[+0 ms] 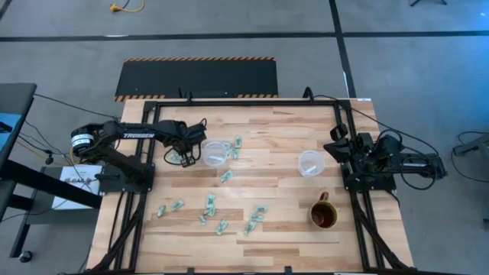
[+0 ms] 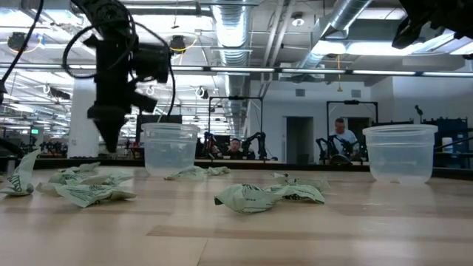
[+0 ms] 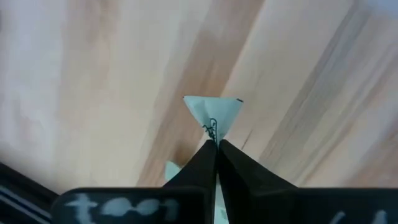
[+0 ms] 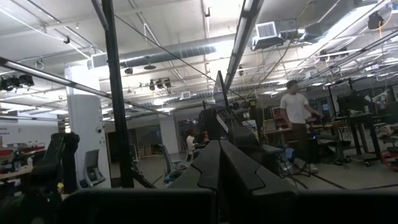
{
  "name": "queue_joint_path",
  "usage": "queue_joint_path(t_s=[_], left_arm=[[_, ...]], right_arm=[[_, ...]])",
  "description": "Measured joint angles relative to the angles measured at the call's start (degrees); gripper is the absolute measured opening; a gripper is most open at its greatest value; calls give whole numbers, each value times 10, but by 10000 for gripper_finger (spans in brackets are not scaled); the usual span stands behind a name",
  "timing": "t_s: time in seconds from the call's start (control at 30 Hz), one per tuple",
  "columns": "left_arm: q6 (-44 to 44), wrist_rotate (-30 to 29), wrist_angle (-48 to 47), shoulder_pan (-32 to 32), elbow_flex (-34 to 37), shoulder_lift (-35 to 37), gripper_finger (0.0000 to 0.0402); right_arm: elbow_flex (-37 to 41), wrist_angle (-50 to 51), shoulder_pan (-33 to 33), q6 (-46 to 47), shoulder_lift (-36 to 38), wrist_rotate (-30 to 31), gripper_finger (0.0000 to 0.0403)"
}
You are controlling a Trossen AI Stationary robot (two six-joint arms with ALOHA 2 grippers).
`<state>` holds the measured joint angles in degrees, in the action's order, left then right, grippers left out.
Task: Pick and place Stevia / Truvia into bins
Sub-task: Put the white stevia packet into the left transparent container
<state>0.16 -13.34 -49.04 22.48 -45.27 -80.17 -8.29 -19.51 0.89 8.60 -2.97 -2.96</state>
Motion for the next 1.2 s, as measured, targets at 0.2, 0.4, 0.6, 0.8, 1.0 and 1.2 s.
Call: queue_joint_path(t_s=[0.2, 0.4, 0.6, 0.8, 1.0, 1.2], left_arm=[[-46, 44, 4, 0, -55, 62, 0], [-155, 35, 22, -12, -136, 86, 0], [-156, 14, 22, -57, -197, 55, 0], [-154, 60, 9, -80, -212, -17, 0], [-139, 76, 0, -86, -211, -79, 0], [-133, 134, 1, -88, -211, -105, 0]], right_arm=[[0, 0, 0, 0, 0, 0, 0], [0, 0, 0, 0, 0, 0, 0], [0, 0, 0, 0, 0, 0, 0], [0, 0, 0, 0, 0, 0, 0], [0, 0, 0, 0, 0, 0, 0], [0, 0, 0, 0, 0, 0, 0]])
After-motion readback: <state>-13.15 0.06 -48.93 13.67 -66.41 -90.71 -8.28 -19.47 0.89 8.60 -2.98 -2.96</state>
